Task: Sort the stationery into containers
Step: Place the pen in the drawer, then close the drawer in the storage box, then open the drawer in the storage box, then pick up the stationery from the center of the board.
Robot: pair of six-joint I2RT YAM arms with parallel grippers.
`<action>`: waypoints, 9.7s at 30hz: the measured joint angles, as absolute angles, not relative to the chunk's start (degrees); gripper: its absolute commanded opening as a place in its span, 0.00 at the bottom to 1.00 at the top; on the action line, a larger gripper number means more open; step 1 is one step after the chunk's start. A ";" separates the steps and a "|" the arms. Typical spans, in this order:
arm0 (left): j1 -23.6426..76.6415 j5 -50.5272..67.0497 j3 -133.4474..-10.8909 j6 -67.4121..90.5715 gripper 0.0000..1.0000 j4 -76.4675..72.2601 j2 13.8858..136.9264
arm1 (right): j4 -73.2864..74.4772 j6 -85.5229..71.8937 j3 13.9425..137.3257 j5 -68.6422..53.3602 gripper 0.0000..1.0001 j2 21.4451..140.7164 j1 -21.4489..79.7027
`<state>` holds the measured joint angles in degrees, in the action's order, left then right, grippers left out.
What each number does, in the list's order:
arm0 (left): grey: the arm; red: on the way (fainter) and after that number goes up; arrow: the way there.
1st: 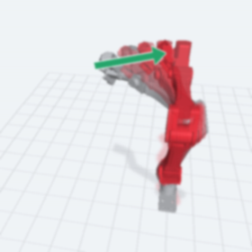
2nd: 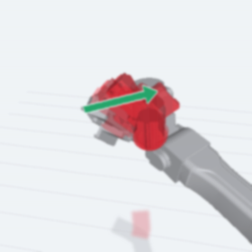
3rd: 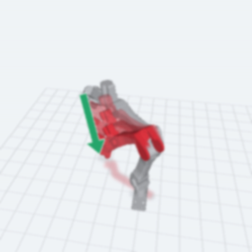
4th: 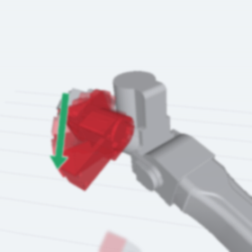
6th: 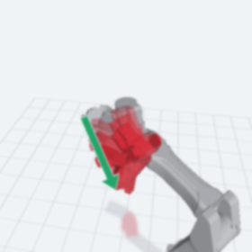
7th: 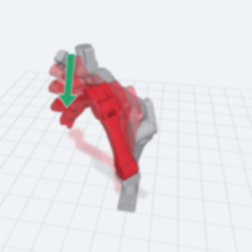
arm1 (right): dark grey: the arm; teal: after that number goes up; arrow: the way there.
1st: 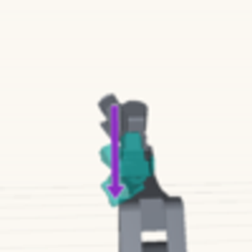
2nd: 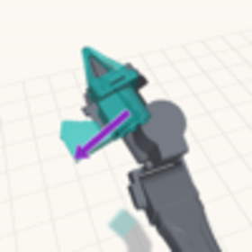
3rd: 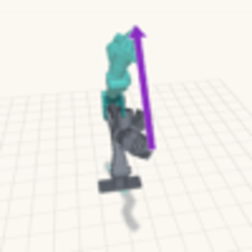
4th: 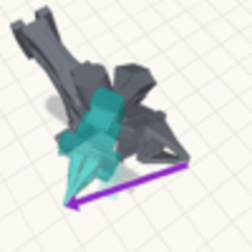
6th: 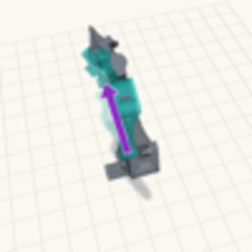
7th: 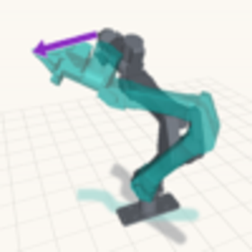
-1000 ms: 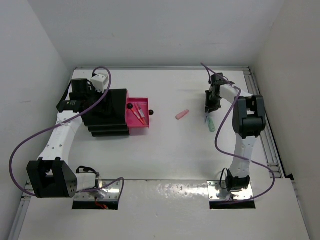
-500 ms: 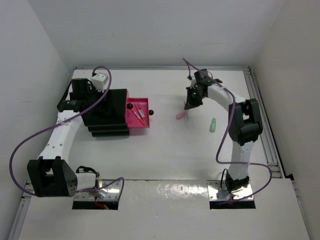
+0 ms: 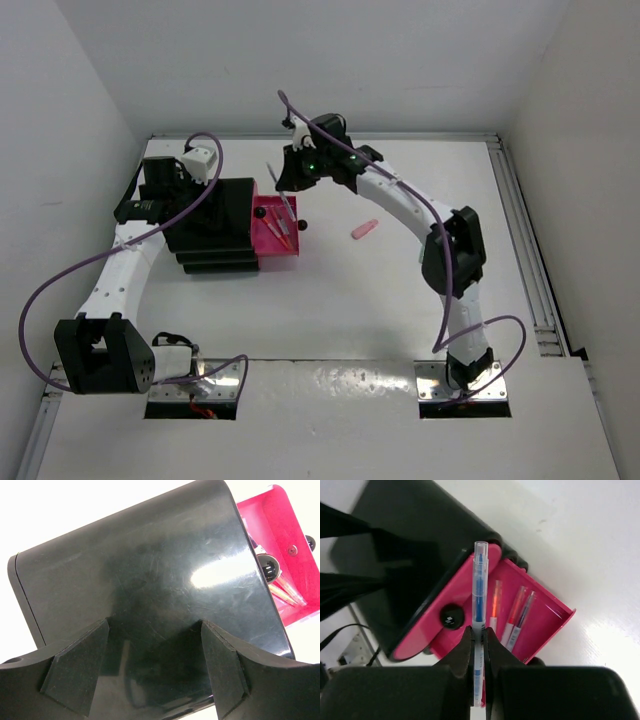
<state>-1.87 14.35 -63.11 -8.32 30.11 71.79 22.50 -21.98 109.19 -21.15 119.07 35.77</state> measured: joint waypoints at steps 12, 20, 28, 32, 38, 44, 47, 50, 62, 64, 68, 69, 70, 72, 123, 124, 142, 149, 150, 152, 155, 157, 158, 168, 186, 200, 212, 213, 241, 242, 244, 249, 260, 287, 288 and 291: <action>-1.87 14.33 -63.09 -8.29 0.81 30.11 71.77 | 22.94 -22.70 109.51 -19.05 0.00 126.58 37.71; -1.87 14.33 -63.09 -8.29 0.81 30.09 71.77 | 23.35 -24.88 108.38 -18.39 0.00 126.58 38.81; -1.87 14.33 -63.09 -8.29 0.81 30.09 71.77 | 25.85 -26.65 106.83 -17.69 0.46 126.58 38.87; -1.87 14.35 -63.09 -8.29 0.81 30.09 71.77 | 26.41 -27.16 106.83 -17.08 0.42 126.21 38.76; -1.87 14.37 -63.09 -8.32 0.81 30.11 71.77 | 24.25 -33.50 103.81 -18.74 0.13 119.63 36.42; -1.87 14.37 -63.09 -8.43 0.81 30.17 71.77 | 21.06 -40.36 96.23 -20.64 0.05 111.18 27.18; -1.87 14.46 -63.09 -8.58 0.81 30.30 71.72 | 20.69 -41.52 91.70 -20.73 0.00 111.39 23.18; -1.87 14.66 -63.09 -8.84 0.81 30.57 71.61 | 21.89 -42.30 89.08 -21.15 0.00 114.02 22.15; -1.98 15.09 -63.09 -9.45 0.81 30.83 71.59 | 19.05 -45.98 92.40 -26.72 0.00 125.36 27.29; -1.98 15.14 -63.09 -9.52 0.81 30.85 71.57 | 18.11 -46.76 92.68 -27.38 0.00 125.67 28.08; -2.00 15.22 -62.92 -9.61 0.81 30.72 71.46 | 16.88 -48.25 93.62 -28.84 0.08 125.80 29.10; -2.00 15.25 -62.81 -9.61 0.81 30.65 71.40 | 16.49 -48.64 93.93 -29.26 0.10 125.82 29.28; -2.04 15.25 -62.74 -9.61 0.81 30.59 71.35 | 16.14 -49.06 94.19 -29.67 0.12 125.84 29.45; -2.15 15.27 -62.52 -9.61 0.81 30.37 71.22 | 15.53 -49.65 94.48 -30.28 0.13 125.86 29.58; -2.26 17.04 -61.60 -10.74 0.81 28.67 71.18 | 8.05 -56.90 102.87 -35.22 0.47 132.70 33.78; -2.26 17.10 -61.60 -10.79 0.81 28.62 71.20 | 8.01 -56.47 101.95 -35.86 0.50 131.74 32.95; -2.37 17.76 -61.60 -11.11 0.81 28.51 71.29 | -3.14 -63.00 96.40 -45.56 0.62 125.62 33.26; -2.37 17.76 -61.60 -11.09 0.81 28.51 71.29 | -4.40 -64.75 96.60 -46.30 0.61 125.93 35.79; -2.37 17.76 -61.60 -11.09 0.81 28.51 71.29 | -4.40 -64.97 96.92 -46.57 0.60 126.28 35.92; -2.37 17.76 -61.60 -11.09 0.81 28.51 71.29 | -4.34 -65.25 97.10 -46.78 0.59 126.85 36.07; -2.39 17.76 -61.60 -11.09 0.81 28.51 71.29 | -4.29 -65.78 97.12 -46.83 0.56 127.57 36.14; -2.42 17.76 -61.60 -11.09 0.81 28.53 71.29 | -4.23 -65.98 97.12 -46.81 0.53 127.76 36.12; -2.42 17.76 -61.60 -11.09 0.81 28.53 71.29 | -4.23 -66.00 97.10 -46.81 0.51 127.79 36.07; -2.42 17.74 -61.60 -11.11 0.81 28.56 71.31 | -4.60 -66.02 97.08 -46.92 0.48 128.46 35.22; -2.42 17.61 -61.63 -11.11 0.81 28.60 71.31 | -6.94 -66.30 99.53 -46.57 0.40 132.11 34.92; -2.48 17.56 -61.65 -11.11 0.81 28.58 71.42 | -8.99 -66.08 97.06 -47.33 0.00 131.33 33.87; -2.68 17.58 -61.65 -11.14 0.81 28.34 71.57 | -8.27 -64.40 87.92 -50.94 0.00 125.21 27.81; -2.70 17.61 -61.65 -11.11 0.81 28.32 71.57 | -8.23 -64.20 87.24 -51.05 0.00 124.75 27.51; -2.90 17.72 -61.65 -11.11 0.81 28.16 71.57 | 23.83 -32.84 89.38 -35.79 0.51 117.23 17.26; -2.92 17.74 -61.65 -11.11 0.81 28.16 71.59 | 26.57 -29.30 90.26 -32.84 0.48 116.38 16.95; -2.96 17.78 -61.65 -11.14 0.81 28.05 71.68 | 31.07 -23.11 90.85 -25.32 0.48 113.95 17.04; -3.07 17.85 -61.65 -11.11 0.81 27.53 71.96 | 37.56 -19.79 89.43 -13.10 0.53 110.56 17.78; -3.11 17.82 -61.87 -11.11 0.81 27.33 72.29 | 45.06 -35.75 87.15 1.39 0.62 112.29 22.20; -3.11 17.61 -62.41 -11.14 0.81 27.70 72.75 | 42.72 -40.56 94.26 7.01 0.00 127.09 23.57; -3.11 17.61 -62.41 -11.14 0.81 27.70 72.75 | 42.70 -39.46 94.24 6.70 0.00 127.00 23.33; -3.11 17.61 -62.41 -11.11 0.81 27.68 72.77 | 42.89 -36.56 94.80 6.11 0.00 126.67 22.98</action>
